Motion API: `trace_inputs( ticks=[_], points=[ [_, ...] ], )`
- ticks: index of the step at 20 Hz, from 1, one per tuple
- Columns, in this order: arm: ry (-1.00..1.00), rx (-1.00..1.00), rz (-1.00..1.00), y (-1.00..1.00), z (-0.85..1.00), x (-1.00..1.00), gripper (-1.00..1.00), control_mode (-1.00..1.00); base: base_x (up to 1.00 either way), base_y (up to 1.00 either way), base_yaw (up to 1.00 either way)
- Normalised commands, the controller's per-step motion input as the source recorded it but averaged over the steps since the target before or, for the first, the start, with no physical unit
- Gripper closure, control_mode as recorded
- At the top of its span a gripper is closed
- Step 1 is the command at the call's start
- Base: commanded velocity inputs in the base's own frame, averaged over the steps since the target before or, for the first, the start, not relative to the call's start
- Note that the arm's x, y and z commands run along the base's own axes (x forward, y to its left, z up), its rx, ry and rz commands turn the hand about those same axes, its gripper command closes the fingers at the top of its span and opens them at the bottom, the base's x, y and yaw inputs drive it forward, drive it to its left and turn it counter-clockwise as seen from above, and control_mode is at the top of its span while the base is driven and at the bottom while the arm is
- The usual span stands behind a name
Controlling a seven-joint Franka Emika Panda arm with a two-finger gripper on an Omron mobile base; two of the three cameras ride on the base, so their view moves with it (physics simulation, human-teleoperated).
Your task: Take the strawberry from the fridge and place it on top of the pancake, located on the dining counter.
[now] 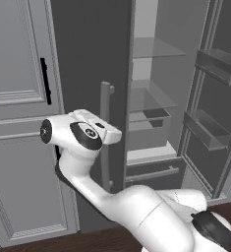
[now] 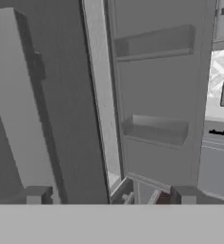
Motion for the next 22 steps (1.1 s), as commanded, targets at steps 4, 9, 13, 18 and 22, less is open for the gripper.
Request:
trace_inputs(
  ticks=[4,9,13,18,22],
  points=[
    [0.05,0.61,0.11,-1.00,0.02,-0.35,-1.00,-1.00,0.00,0.00,0.00],
    [0.28,0.86,0.02,-1.00,0.00,0.02,-1.00,-1.00,0.00,0.00,0.00],
    [0.36,0.92,0.00,-1.00,0.00,0.15,-1.00,-1.00,0.00,0.00,0.00],
    [0.38,0.90,0.03,-0.80,0.00,0.47,-1.00,-1.00,0.00,0.00,0.00],
    [0.45,0.87,0.06,-0.51,0.13,0.65,-1.00,-1.00,0.00,0.00,0.00]
  ],
)
